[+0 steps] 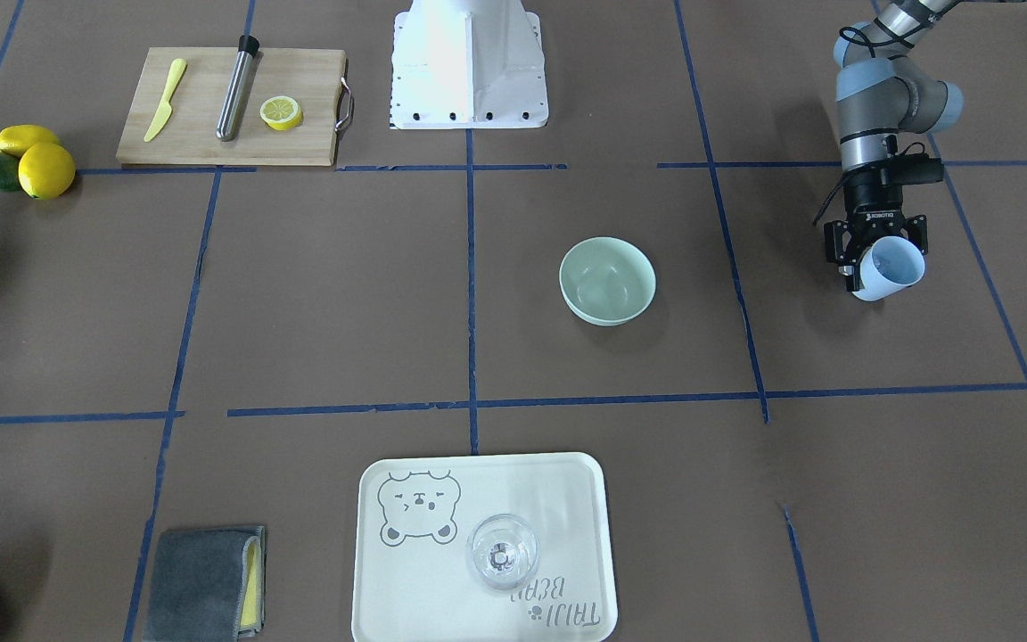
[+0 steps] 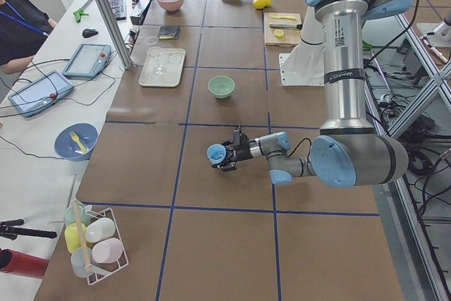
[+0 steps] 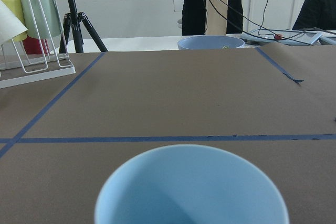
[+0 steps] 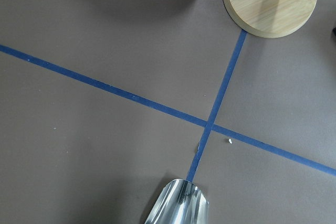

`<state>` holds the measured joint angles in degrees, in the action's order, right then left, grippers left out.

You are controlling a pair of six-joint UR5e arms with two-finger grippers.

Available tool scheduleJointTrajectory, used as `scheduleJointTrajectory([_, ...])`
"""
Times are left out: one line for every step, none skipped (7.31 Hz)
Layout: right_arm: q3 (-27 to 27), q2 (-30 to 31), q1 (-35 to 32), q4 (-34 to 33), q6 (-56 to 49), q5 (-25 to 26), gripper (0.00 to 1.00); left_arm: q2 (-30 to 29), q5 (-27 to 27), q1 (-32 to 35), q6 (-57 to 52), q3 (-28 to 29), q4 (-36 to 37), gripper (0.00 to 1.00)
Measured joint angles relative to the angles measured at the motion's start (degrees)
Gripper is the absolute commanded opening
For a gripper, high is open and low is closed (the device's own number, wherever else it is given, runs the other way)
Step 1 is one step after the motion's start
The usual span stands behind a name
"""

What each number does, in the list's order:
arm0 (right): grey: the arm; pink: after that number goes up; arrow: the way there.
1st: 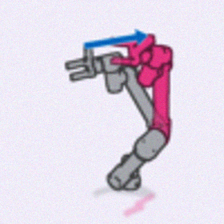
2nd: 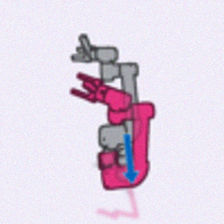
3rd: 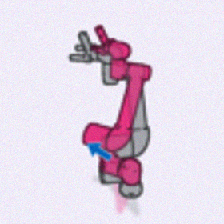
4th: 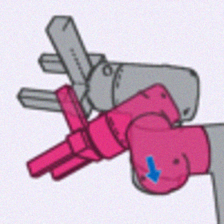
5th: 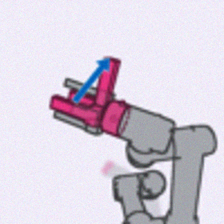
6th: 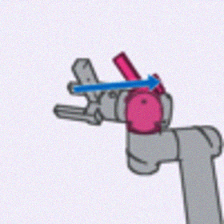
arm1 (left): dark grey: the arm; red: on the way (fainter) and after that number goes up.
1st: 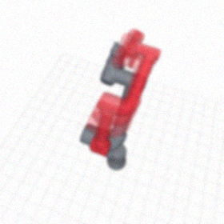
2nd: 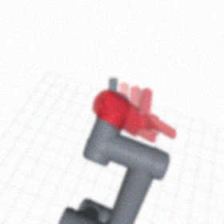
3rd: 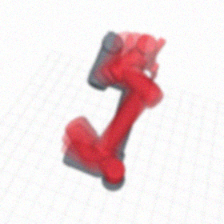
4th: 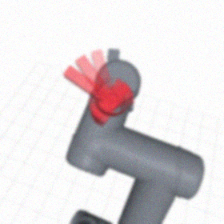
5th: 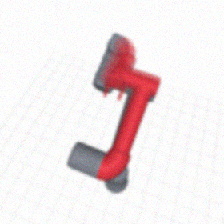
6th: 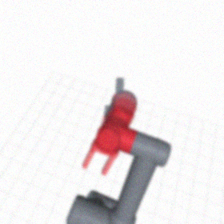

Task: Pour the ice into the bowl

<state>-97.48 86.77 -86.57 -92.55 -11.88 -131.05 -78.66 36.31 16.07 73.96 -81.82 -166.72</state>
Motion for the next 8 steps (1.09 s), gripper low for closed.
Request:
scheduleJointTrajectory([0.00,-0.02,0.00,0.00,0.01,0.00,1.00,-0.08,0.15,0.01,-0.19,-0.11,-0.17,0.00])
scheduleJointTrajectory([0.00,-0.02,-0.01,0.00,0.01,0.01,1.00,-0.06,0.81,0.06,-1.03,-0.54,-0.34,0.00])
scheduleJointTrajectory([0.00,-0.02,0.00,0.00,0.01,-0.01,1.00,0.06,2.70,0.28,-3.85,-1.54,-0.95,0.00])
scheduleJointTrajectory([0.00,-0.02,0.02,0.00,0.02,-0.05,1.00,0.12,5.14,1.10,-9.59,-3.56,-3.07,0.00])
scheduleJointTrajectory([0.03,-0.02,0.01,0.00,0.02,-0.06,1.00,0.01,7.21,2.22,-17.37,-5.90,-6.08,0.00])
scheduleJointTrajectory([0.06,-0.02,0.01,0.00,0.02,-0.04,1.00,-0.87,8.37,2.99,-25.59,-7.81,-8.21,0.00])
scheduleJointTrajectory([0.10,-0.02,0.00,-0.02,0.02,-0.05,1.00,-3.18,8.88,3.78,-32.56,-8.93,-9.14,0.00])
scheduleJointTrajectory([0.14,-0.01,0.00,-0.05,0.04,-0.02,1.00,-6.13,9.05,4.55,-38.47,-9.39,-9.24,0.00])
